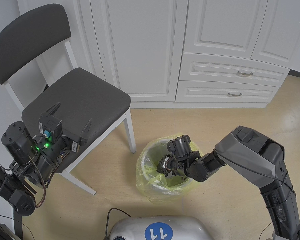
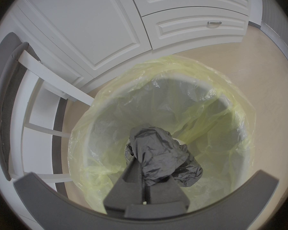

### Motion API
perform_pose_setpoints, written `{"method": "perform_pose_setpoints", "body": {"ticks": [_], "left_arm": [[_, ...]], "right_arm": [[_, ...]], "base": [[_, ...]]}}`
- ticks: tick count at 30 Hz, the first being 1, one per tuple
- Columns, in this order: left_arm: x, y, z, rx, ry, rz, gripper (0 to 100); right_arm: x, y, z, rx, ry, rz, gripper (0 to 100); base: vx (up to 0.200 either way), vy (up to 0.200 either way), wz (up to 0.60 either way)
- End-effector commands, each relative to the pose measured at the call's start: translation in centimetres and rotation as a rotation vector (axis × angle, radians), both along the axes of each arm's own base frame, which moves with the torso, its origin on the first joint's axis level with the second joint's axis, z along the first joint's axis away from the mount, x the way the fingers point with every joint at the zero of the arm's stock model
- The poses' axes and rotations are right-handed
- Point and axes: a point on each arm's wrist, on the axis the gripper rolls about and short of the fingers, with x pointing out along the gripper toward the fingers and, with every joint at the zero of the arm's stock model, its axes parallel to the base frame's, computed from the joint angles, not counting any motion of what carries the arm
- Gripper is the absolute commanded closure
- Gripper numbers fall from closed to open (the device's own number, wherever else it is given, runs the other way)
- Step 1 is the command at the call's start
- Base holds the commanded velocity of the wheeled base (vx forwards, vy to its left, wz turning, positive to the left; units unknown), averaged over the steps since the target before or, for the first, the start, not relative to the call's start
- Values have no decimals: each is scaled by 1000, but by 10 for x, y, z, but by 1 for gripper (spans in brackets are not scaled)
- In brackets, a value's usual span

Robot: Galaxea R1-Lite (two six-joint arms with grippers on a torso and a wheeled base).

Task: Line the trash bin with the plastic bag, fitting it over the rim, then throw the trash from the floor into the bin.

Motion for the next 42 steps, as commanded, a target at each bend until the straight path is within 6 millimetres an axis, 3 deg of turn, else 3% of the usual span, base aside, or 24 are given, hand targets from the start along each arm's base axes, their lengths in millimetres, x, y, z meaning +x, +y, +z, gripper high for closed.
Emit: {"method": "perform_pose_setpoints", "body": {"ticks": [1,9,10,28,36,42], "left_arm": [[0,0,-1,1,2,0,0],[1,0,-1,1,2,0,0],[1,0,-1,1,3,0,0],[1,0,-1,1,2,0,0],[0,-1,-2,3,6,-1,0],[2,-1,-5,6,18,-2,0]], "right_arm": [[0,0,-7,-9,11,1,100],[0,0,-8,-7,11,0,100],[0,0,-8,-9,11,1,0],[-1,-1,3,1,-3,1,0],[-11,-3,27,3,-28,22,0],[-19,-15,59,-32,-74,51,0]], "base": [[0,0,0],[0,0,0],[0,0,0],[0,0,0],[0,0,0],[0,0,0]]}}
